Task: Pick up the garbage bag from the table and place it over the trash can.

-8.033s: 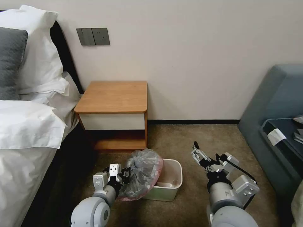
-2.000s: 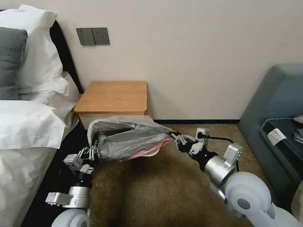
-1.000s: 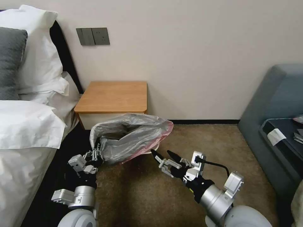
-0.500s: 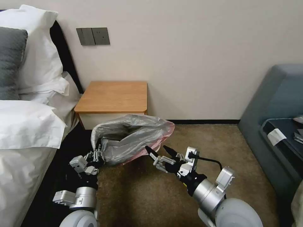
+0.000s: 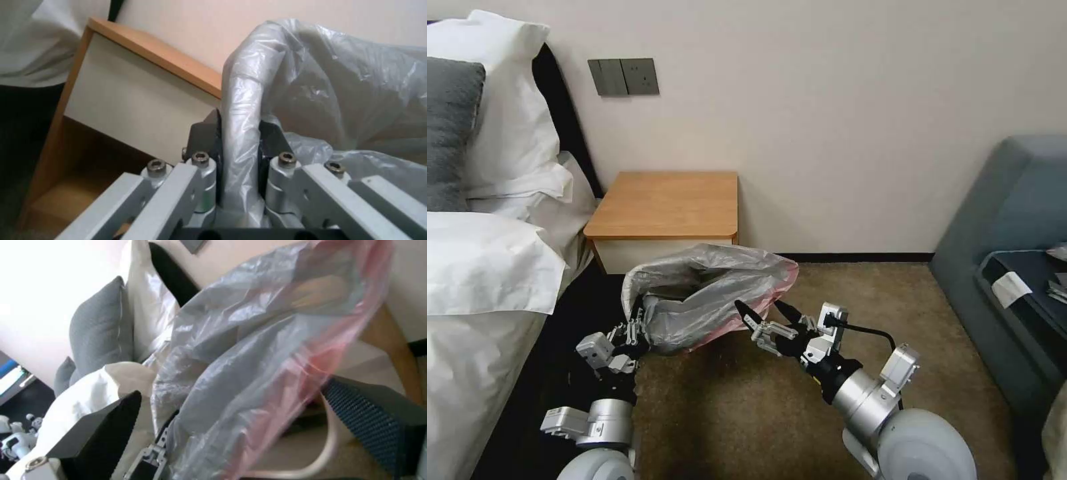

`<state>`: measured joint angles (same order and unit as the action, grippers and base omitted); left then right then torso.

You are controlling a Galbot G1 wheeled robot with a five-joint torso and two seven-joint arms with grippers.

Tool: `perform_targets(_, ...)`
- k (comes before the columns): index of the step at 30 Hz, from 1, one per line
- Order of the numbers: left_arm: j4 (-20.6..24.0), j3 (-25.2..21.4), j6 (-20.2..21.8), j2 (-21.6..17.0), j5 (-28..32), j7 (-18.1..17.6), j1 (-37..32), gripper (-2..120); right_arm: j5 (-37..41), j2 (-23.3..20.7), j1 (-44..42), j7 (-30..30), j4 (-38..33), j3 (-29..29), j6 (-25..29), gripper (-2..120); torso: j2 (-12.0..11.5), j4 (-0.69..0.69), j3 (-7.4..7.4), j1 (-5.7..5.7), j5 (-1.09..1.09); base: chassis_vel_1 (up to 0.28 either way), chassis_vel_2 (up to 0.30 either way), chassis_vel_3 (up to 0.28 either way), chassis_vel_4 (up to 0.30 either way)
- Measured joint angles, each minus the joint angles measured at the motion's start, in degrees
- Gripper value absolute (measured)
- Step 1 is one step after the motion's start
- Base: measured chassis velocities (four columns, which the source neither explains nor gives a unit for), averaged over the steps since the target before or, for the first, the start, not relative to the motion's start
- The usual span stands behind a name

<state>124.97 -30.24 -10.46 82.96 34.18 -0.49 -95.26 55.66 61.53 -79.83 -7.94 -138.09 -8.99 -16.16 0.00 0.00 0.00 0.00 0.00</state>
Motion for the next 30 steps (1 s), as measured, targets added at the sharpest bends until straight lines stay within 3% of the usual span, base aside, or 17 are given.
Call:
perform_targets(25,0.85,1.87,-1.07,0.09,-3.44,1.16,-0.77,9,-1.48,1.1,6.13,-1.91,4.6,5.33,-0.8,100,0.0,0.0,0.0,0.0,0.0,0.0,0.0,0.0,0.0)
perform_targets(30,0.59,1.49,-1.08,0.17,-3.25,1.01,-0.4,9,-1.77,1.36,5.65,-1.95,4.76,5.58,-0.58,88,0.0,0.0,0.0,0.0,0.0,0.0,0.0,0.0,0.0)
